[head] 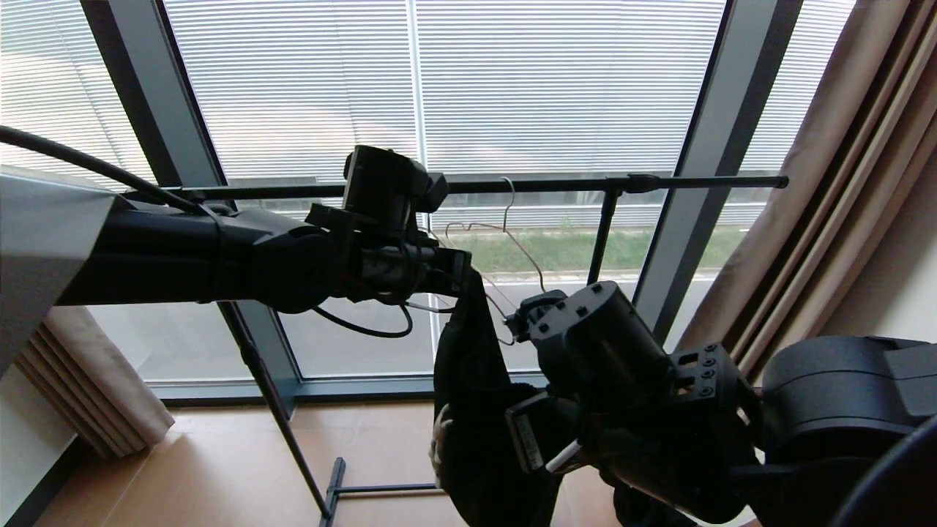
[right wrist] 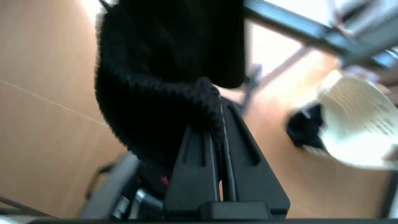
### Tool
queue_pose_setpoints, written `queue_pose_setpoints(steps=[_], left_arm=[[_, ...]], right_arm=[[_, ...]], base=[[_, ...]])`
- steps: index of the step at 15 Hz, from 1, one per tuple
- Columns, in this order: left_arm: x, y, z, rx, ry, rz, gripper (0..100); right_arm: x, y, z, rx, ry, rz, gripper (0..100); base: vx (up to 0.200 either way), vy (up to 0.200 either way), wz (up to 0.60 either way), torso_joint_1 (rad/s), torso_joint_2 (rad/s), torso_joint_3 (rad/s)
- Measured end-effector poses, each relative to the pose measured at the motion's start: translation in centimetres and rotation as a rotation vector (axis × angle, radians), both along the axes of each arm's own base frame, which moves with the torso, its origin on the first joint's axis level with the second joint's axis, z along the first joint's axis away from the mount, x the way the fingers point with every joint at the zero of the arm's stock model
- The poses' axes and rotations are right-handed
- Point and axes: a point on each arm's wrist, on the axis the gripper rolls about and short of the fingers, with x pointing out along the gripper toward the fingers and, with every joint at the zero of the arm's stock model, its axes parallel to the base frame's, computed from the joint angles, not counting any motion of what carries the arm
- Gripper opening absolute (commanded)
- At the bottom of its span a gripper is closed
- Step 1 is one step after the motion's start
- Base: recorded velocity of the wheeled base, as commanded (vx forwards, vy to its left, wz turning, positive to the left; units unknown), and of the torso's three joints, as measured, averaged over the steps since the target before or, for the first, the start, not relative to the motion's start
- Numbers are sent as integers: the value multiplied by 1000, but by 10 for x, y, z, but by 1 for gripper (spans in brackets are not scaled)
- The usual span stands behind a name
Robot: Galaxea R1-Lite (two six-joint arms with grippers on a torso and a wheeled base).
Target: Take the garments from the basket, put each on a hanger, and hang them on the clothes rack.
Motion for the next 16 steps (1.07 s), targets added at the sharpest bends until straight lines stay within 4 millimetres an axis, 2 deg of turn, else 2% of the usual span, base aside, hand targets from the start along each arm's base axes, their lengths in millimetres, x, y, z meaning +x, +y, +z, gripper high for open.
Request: queue_pose_setpoints(steps=[2, 5, 8, 11, 13, 16], left_arm=[[-4, 20, -4, 41, 17, 23, 0], [-24, 50, -10, 104, 47, 37, 0], [-52, 70, -16, 167, 68, 21, 0], [-81, 78, -29, 220, 109, -20, 0], [-99, 72, -39, 231, 150, -76, 0], [-117, 60, -49, 139, 247, -217, 0]], right_arm=[[9, -32, 4, -28, 1, -77, 0], [29, -77, 21, -52, -42, -183, 0], [49, -94, 48, -3, -118, -258, 0], [70, -87, 66, 50, -175, -274, 0], [87, -71, 68, 63, -190, -265, 0], [114, -39, 63, 80, -205, -237, 0]], base=[[0, 0, 0, 0, 0, 0], [0, 0, 0, 0, 0, 0], [0, 0, 0, 0, 0, 0], [0, 0, 0, 0, 0, 0], [0, 0, 0, 0, 0, 0], [0, 0, 0, 0, 0, 0]])
